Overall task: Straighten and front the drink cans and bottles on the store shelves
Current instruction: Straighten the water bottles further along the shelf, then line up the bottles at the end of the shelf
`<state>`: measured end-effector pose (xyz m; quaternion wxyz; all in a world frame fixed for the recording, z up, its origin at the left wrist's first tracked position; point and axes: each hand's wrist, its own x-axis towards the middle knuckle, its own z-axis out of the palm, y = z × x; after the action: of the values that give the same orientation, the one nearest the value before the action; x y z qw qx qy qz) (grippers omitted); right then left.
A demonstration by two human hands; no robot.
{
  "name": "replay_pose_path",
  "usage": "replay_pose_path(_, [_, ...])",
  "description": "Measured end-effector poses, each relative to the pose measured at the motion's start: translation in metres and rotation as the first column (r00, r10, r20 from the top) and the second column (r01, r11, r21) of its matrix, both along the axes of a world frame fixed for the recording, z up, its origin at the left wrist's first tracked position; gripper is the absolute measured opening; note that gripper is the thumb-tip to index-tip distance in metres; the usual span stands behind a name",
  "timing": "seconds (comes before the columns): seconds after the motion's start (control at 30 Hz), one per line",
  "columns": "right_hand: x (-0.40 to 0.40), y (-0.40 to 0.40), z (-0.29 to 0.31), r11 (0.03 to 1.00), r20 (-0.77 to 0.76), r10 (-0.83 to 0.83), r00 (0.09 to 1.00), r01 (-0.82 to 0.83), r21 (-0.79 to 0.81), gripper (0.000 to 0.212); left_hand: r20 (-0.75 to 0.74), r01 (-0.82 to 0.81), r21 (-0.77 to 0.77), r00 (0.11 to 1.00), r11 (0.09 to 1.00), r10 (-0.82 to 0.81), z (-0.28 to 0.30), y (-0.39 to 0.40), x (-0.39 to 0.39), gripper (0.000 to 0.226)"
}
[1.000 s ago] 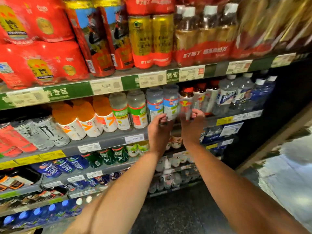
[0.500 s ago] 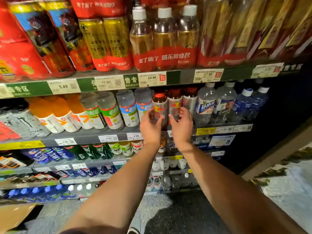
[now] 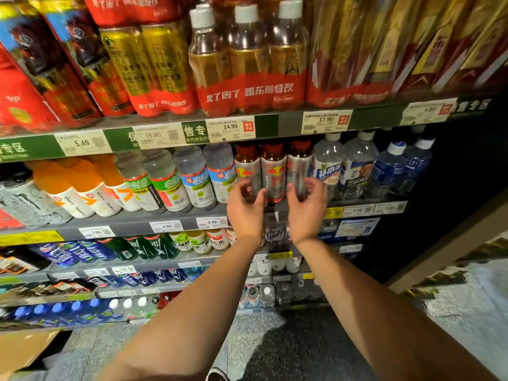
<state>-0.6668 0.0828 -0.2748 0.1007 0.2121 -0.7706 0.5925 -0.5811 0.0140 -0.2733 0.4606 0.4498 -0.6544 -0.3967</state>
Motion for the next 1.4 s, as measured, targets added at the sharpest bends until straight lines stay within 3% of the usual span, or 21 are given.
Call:
replay_pose_path(0.07, [-0.019,0.018,-0.006,0.997,-0.022,-0.080,0.997,0.080,-0.019,0.036,0.017,0.053,-0.025,0.998,0.998,-0.053,0.002,0.012,-0.014,0.027])
replay_pose_path(0.17, [-0.048,0.037,-0.018,0.973,-0.020,-0.185,0.983,0.186,0.136,0.057,0.053,0.157,0.025,0.986,0.987,-0.159,0.007,0.030,-0.040,0.027])
replay_pose_path(0.3, [-0.069,0.052,-0.011,0.981,-0.030,-0.165,0.986,0.167,0.098,0.078,0.125,0.245,0.013,0.962,0.969,-0.245,0.012,0.047,-0.066,0.037])
replay_pose_path(0.47, [-0.086,0.067,-0.001,0.995,-0.006,-0.103,0.995,0.103,0.012,0.067,0.183,0.272,0.004,0.946,0.962,-0.268,0.017,0.059,-0.090,0.046])
replay_pose_path(0.63, [-0.110,0.068,-0.010,0.992,0.010,-0.035,0.999,0.033,0.123,0.065,0.186,0.202,-0.031,0.963,0.979,-0.193,0.017,0.067,-0.105,0.049])
replay_pose_path(0.8, [-0.117,0.066,-0.005,0.968,-0.056,-0.054,0.997,0.066,0.242,0.068,0.126,0.131,-0.001,0.983,0.991,-0.130,0.015,0.072,-0.115,0.043])
replay_pose_path(0.97, [-0.116,0.070,-0.012,0.950,0.008,0.026,1.000,-0.027,0.313,0.078,0.063,0.075,0.023,0.995,0.997,-0.077,0.010,0.074,-0.121,0.042])
replay_pose_path(1.13, [-0.119,0.070,-0.007,0.955,0.025,0.029,0.999,-0.035,0.295,0.074,0.020,0.024,0.070,0.999,0.997,-0.026,0.012,0.077,-0.128,0.037])
replay_pose_path(1.23, [-0.117,0.081,-0.005,0.973,-0.025,-0.021,0.999,0.026,0.231,0.059,-0.057,0.028,0.130,0.998,0.991,-0.021,0.013,0.086,-0.128,0.029])
replay_pose_path(1.33, [-0.125,0.101,-0.005,0.983,-0.088,-0.168,0.982,0.173,0.063,0.050,-0.082,0.137,0.124,0.988,0.983,-0.128,0.007,0.106,-0.137,0.023])
replay_pose_path(1.4, [-0.139,0.112,-0.010,0.969,-0.046,-0.244,0.969,0.245,0.033,0.055,-0.077,0.265,0.136,0.963,0.955,-0.257,0.004,0.121,-0.148,0.017])
